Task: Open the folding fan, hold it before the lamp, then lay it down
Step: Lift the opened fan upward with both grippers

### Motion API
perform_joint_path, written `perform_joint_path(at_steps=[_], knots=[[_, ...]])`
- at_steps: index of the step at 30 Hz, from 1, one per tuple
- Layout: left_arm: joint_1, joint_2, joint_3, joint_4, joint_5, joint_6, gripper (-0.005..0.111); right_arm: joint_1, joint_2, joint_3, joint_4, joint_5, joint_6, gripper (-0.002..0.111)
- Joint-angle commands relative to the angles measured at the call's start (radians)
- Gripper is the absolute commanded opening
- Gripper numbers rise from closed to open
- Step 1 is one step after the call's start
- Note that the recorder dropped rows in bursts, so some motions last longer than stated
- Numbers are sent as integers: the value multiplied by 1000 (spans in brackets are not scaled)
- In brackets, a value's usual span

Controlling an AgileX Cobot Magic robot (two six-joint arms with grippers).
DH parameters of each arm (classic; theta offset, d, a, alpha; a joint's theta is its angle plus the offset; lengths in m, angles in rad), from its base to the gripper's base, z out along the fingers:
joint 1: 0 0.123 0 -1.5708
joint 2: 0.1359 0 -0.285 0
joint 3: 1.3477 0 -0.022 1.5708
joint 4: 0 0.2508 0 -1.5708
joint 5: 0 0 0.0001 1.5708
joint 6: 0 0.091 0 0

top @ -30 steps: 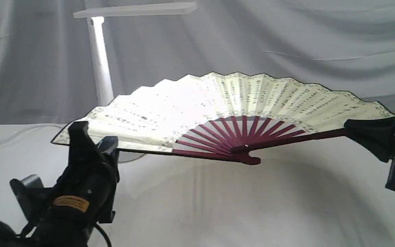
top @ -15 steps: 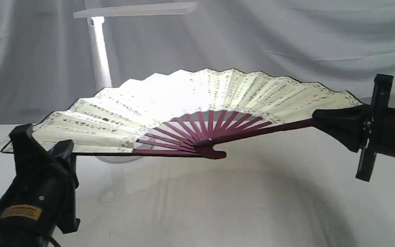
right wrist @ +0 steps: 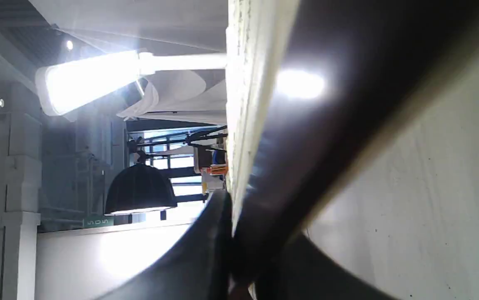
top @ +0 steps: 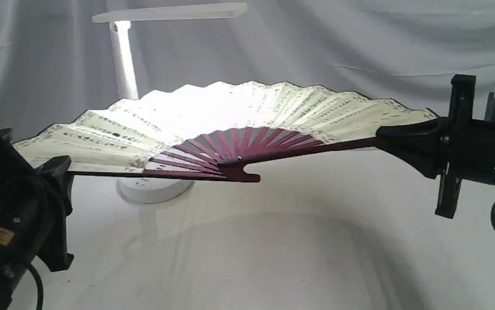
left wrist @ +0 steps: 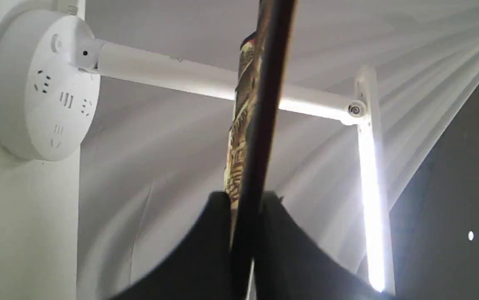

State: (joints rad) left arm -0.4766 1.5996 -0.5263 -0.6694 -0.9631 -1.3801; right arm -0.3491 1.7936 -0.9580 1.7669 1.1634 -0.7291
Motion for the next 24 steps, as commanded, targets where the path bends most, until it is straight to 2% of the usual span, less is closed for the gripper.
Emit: perform_joint_path(at_steps=[1,7,24], knots=[[73,-33,-3,-52,-45,-62,0,-21,-24,1,-23,-98,-22,0],[79,-42,-10,-57,-28,-91,0,-18,-55,-16,-23,-100,-3,0],[81,-42,-185,-80,30,-79,0,1,-58,-237,-23,-89,111,0]])
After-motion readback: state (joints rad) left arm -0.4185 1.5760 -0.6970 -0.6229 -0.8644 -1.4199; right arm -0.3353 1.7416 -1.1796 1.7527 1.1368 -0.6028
